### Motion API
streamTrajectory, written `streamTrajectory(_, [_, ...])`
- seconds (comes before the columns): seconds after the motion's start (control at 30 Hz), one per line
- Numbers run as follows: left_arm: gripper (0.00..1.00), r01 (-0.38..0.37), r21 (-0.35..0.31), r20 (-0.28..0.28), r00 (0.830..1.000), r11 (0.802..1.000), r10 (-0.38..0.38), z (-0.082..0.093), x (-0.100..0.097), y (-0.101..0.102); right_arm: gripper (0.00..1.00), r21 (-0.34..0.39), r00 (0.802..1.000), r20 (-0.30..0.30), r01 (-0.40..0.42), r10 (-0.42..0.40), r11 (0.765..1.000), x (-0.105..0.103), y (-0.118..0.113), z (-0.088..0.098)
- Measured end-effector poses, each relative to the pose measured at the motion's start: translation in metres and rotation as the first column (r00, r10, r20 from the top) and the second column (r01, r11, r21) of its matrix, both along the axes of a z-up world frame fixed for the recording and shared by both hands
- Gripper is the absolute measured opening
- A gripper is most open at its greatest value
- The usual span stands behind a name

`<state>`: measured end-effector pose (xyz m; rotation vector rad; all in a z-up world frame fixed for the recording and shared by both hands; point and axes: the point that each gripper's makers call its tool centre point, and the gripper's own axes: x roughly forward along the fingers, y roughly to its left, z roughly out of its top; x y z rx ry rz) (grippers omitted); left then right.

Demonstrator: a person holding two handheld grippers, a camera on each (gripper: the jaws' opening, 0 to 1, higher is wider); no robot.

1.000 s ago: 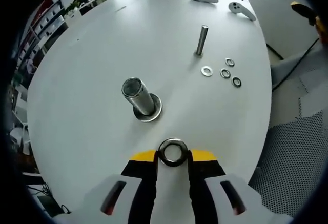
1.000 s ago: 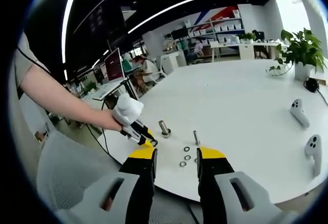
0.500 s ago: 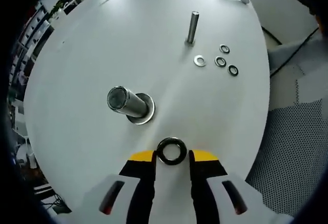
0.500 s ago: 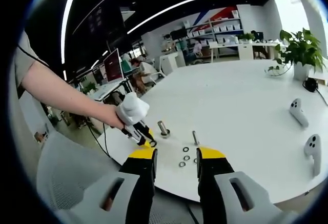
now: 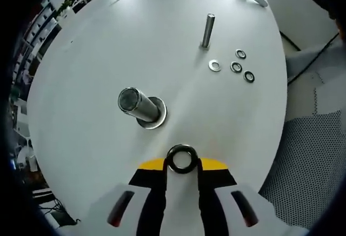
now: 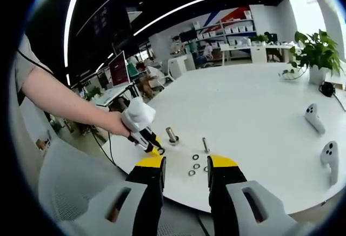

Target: Place the washer onto the threaded stud by aligning its center hole with the stud, sliding it down to the base, and recovering from edge contact or off-axis alignment until the washer reaches the visible bottom stop.

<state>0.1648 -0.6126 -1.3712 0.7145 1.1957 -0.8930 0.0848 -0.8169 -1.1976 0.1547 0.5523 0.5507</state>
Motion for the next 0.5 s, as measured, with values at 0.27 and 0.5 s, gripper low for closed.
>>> streamTrajectory(0.27, [0.18, -0.009, -0.008, -0.004, 1.000, 1.000, 0.009, 0.001, 0.000, 0.003, 0.33, 0.000, 1.000, 0.001, 0.002, -0.002, 1.000, 0.000, 0.000, 0.000])
streamTrajectory(0.5, [0.18, 0.003, -0.033, 0.020, 1.000, 0.999, -0.002, 0.015, 0.006, 0.006, 0.33, 0.003, 1.000, 0.001, 0.004, -0.004, 1.000, 0.001, -0.001, 0.000])
